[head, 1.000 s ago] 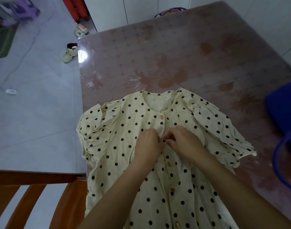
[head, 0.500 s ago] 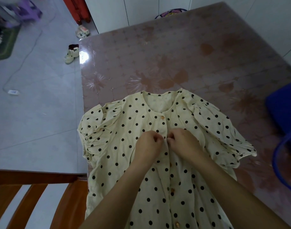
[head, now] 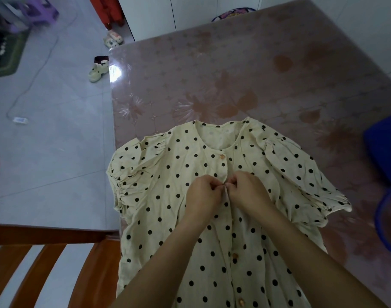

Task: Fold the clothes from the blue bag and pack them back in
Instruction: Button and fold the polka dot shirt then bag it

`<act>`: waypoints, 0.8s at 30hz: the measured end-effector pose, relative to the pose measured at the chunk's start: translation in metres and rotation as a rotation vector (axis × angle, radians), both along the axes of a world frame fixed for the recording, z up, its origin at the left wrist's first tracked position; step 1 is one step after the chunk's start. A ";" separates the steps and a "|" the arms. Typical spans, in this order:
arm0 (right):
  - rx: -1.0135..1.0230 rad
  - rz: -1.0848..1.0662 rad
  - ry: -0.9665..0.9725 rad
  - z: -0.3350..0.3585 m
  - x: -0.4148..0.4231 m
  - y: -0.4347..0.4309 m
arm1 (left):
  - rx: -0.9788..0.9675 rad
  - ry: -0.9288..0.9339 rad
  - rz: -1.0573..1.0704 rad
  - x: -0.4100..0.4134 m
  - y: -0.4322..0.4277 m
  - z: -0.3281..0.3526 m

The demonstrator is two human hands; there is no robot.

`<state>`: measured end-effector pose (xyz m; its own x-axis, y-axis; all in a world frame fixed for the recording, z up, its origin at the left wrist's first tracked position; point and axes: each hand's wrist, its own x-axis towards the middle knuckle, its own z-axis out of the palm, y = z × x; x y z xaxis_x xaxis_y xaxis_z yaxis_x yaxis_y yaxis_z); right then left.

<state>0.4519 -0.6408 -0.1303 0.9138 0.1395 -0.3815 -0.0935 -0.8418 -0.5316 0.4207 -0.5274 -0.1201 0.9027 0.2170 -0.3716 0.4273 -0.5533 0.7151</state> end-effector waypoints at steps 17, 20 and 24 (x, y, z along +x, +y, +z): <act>0.031 0.019 -0.013 0.004 0.001 -0.005 | 0.043 -0.027 0.017 -0.005 -0.006 -0.007; 0.061 0.019 -0.010 0.002 0.001 -0.007 | -0.023 0.001 0.058 -0.004 -0.003 -0.005; 0.115 -0.026 -0.005 0.000 0.002 -0.010 | -0.040 0.023 0.057 0.000 -0.001 -0.004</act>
